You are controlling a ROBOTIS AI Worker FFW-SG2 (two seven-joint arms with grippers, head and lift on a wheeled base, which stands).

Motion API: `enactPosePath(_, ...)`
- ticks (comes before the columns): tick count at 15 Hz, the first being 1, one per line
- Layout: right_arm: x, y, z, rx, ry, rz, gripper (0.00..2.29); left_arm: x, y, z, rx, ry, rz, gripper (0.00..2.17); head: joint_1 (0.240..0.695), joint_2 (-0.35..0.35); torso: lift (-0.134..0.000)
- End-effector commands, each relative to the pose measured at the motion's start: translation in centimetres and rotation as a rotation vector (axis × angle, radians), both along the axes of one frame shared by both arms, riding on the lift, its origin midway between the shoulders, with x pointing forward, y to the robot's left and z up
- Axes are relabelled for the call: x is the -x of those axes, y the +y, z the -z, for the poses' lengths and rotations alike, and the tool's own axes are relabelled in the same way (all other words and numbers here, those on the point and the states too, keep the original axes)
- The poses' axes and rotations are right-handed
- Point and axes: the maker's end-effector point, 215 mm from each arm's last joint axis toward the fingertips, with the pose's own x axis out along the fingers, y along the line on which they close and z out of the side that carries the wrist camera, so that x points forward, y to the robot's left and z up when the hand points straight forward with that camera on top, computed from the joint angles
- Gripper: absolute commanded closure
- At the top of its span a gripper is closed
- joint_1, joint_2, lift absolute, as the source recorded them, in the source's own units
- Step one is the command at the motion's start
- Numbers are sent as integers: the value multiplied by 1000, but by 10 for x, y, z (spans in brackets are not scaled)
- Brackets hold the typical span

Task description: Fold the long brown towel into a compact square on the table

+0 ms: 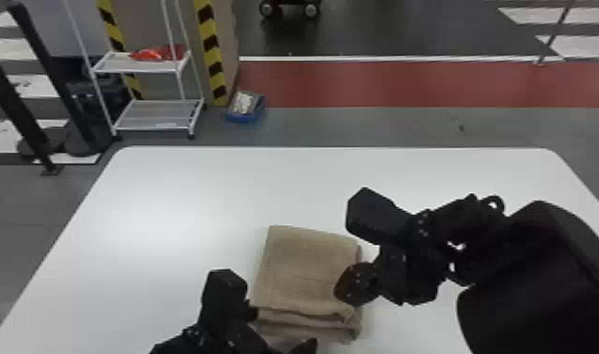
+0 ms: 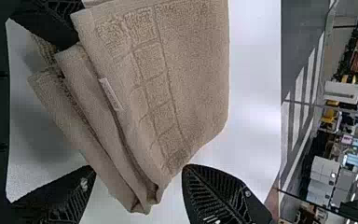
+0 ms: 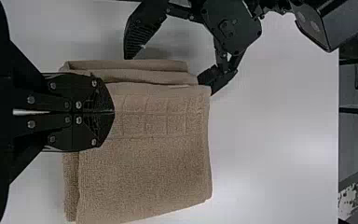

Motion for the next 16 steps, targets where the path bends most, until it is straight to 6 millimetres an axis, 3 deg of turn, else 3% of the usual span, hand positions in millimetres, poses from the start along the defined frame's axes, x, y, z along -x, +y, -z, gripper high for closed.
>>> enactPosePath(1,-1,-2,-4,-7,-6,5,2135,-5,-12,-3,-3,-5,5,46,695,22,-123)
enactPosePath(8,11,-30,-1,-1,0,31,2135,-22,-48,-12,-18,-48,32,83,695,-53,-123)
enactPosePath(11,17,-33,0,6,1,24,2132,-32,-48,-3,-42,-17,28,83,695,-89,-123)
enactPosePath(16,14,-48,-5,9,-8,47,2135,-39,-36,-7,-43,-4,6,87,695,-101,-123)
